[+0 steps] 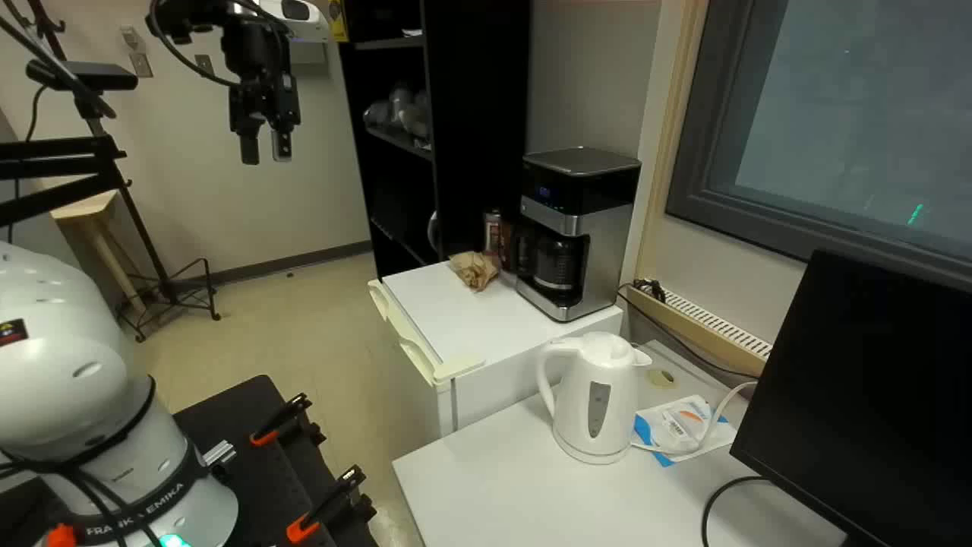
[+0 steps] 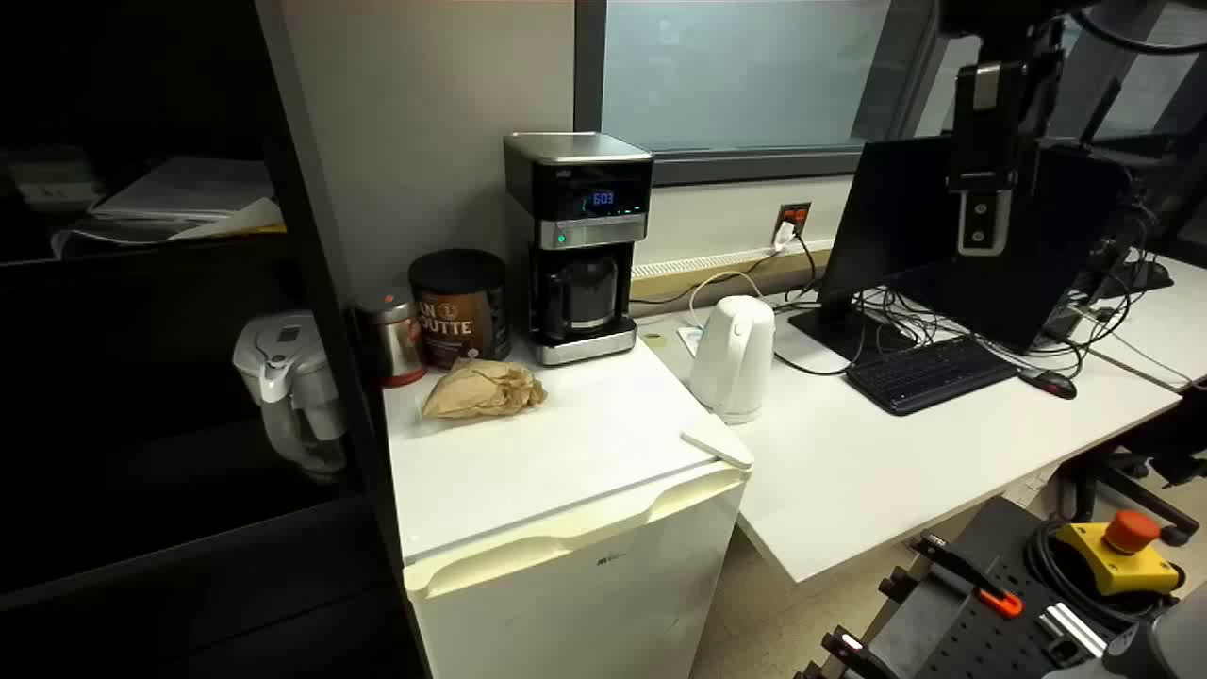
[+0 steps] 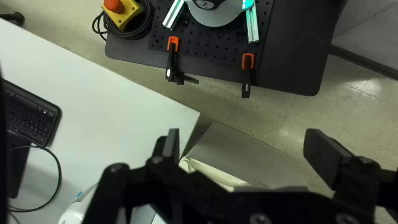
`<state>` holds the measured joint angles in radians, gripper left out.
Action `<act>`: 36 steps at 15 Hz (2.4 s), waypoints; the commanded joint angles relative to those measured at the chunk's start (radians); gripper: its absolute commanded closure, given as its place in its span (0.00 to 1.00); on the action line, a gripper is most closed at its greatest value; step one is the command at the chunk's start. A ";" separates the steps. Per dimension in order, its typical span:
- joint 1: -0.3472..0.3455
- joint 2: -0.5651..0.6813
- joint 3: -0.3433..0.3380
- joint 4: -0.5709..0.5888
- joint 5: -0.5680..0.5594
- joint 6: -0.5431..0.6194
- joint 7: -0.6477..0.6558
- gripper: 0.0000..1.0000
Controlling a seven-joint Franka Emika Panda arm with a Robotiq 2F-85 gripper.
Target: Press a button on the coffee maker
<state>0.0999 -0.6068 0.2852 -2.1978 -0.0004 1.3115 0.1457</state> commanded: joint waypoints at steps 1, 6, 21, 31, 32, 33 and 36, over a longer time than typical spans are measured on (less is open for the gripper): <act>0.025 0.006 -0.017 0.003 -0.007 -0.002 0.012 0.00; 0.025 0.006 -0.017 0.003 -0.007 -0.002 0.012 0.00; 0.065 -0.001 -0.202 -0.186 -0.330 0.375 -0.423 0.25; 0.003 0.093 -0.329 -0.319 -0.528 0.971 -0.623 0.96; -0.013 0.116 -0.334 -0.323 -0.547 1.030 -0.620 0.99; -0.027 0.134 -0.337 -0.324 -0.560 1.078 -0.619 1.00; -0.061 0.221 -0.349 -0.298 -0.571 1.202 -0.618 1.00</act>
<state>0.0681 -0.4656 -0.0532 -2.5226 -0.5483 2.4075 -0.4553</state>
